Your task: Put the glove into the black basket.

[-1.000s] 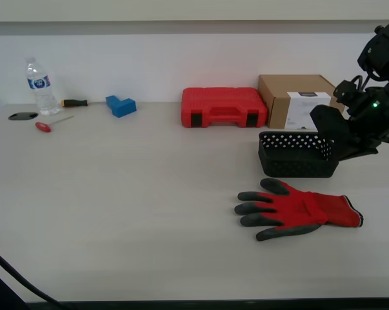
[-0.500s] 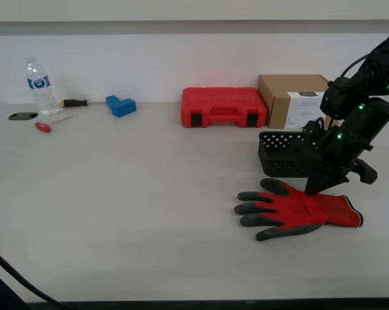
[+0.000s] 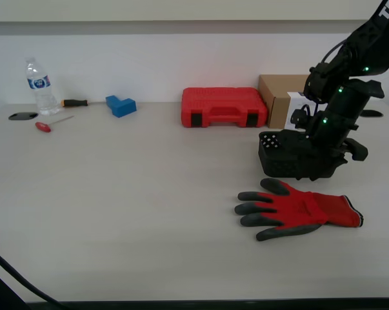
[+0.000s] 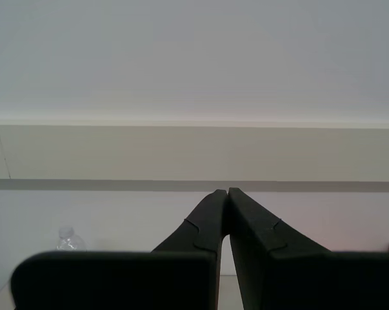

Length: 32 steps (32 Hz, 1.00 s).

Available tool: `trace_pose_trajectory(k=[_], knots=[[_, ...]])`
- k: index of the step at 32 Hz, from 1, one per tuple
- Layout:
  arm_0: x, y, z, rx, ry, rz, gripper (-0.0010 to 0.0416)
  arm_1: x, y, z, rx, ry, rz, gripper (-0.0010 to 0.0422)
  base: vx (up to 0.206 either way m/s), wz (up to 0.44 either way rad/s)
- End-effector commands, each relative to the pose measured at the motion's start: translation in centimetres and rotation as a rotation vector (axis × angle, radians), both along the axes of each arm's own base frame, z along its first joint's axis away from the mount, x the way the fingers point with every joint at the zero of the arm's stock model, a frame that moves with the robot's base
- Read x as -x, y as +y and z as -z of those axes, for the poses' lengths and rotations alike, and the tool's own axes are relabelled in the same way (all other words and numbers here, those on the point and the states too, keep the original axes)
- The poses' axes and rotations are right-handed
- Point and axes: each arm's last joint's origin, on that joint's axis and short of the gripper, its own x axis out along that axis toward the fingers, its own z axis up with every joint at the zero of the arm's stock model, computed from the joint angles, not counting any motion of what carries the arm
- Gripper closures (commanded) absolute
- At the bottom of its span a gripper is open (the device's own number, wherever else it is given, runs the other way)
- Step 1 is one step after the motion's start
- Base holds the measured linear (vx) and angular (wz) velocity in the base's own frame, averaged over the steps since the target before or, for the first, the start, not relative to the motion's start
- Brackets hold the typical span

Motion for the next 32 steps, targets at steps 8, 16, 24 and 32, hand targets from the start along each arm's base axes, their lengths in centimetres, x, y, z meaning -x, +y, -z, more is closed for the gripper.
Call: trace_pose_trajectory(k=[8,16,24,32], knots=[[0.8,1.1,1.9,0.002,0.122,-0.017,0.0148,0.0,0.0,-0.1,0.000,-0.005,-0.001,0.0412,0.000,0.000],[0.6,3.5,4.0,-0.020,0.198,-0.072,0.0161,0.0,0.0,-0.1,0.000,-0.005,-0.003,0.0412,0.000,0.000],[-1.7,4.4,3.2,0.029,0.070,-0.111,0.0180,0.0,0.0,-0.1,0.000,-0.005,-0.003,0.0412,0.000,0.000],[-1.6,4.6,4.4,0.069,0.047,-0.159,0.0186,0.0,0.0,0.0,0.000,-0.004,-0.003,0.0412,0.000,0.000]])
